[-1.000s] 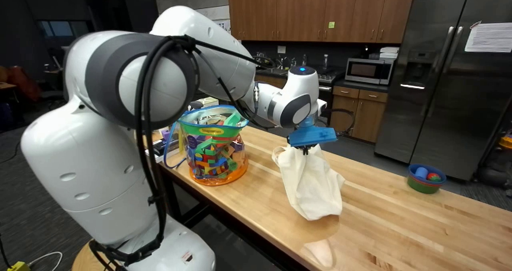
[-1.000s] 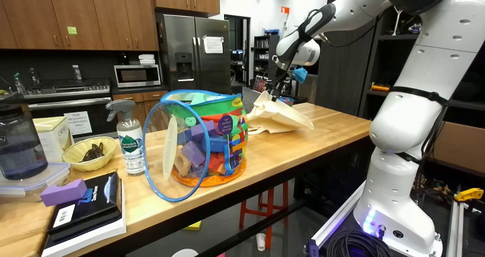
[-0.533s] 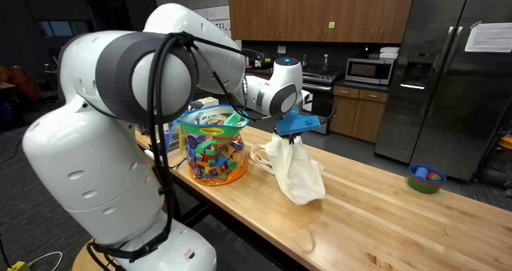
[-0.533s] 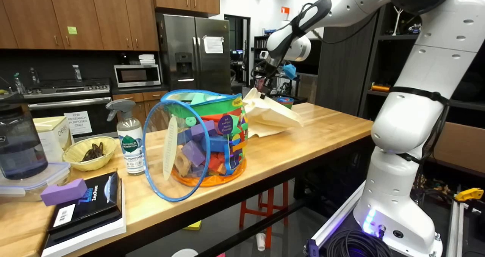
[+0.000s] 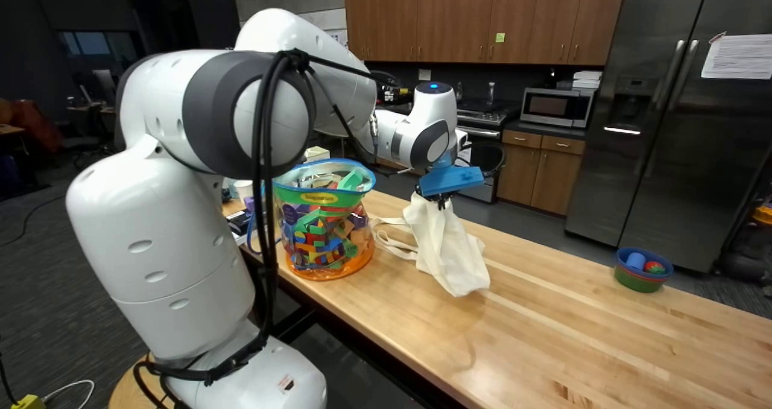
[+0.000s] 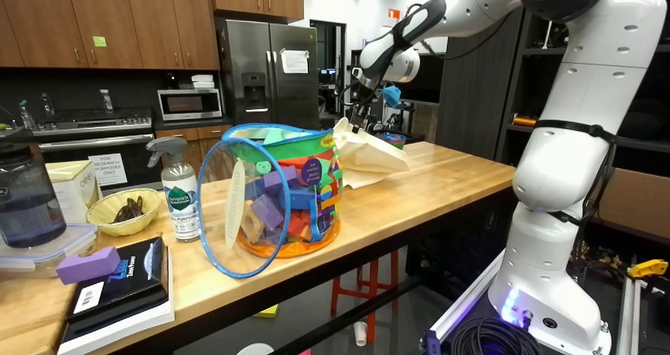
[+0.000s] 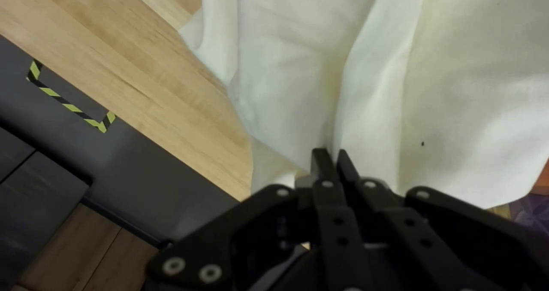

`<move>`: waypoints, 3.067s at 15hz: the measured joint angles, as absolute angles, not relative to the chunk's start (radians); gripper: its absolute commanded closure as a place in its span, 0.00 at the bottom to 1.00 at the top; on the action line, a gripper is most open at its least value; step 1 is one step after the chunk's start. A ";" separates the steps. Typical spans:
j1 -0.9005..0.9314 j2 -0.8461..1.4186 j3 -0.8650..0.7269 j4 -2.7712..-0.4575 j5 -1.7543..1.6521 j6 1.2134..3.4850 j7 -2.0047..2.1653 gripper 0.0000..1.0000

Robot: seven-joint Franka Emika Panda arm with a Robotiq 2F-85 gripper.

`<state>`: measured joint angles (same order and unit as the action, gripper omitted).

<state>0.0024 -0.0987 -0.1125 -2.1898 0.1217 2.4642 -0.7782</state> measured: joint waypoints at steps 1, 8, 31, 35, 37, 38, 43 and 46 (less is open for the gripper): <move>-0.003 -0.087 -0.115 -2.177 0.122 2.464 -0.778 0.99; -0.085 -0.045 -0.151 -2.126 0.122 2.456 -0.754 0.99; -0.281 -0.144 -0.322 -2.180 -0.075 2.440 -0.524 0.99; -0.305 -0.184 -0.344 -2.251 -0.118 2.434 -0.483 0.99; -0.311 -0.207 -0.347 -2.302 -0.137 2.431 -0.465 0.99; -0.311 -0.221 -0.346 -2.331 -0.144 2.429 -0.459 0.99; -0.296 -0.325 -0.313 -2.507 -0.160 2.425 -0.446 0.99; -0.265 -0.389 -0.280 -2.580 -0.160 2.418 -0.442 0.99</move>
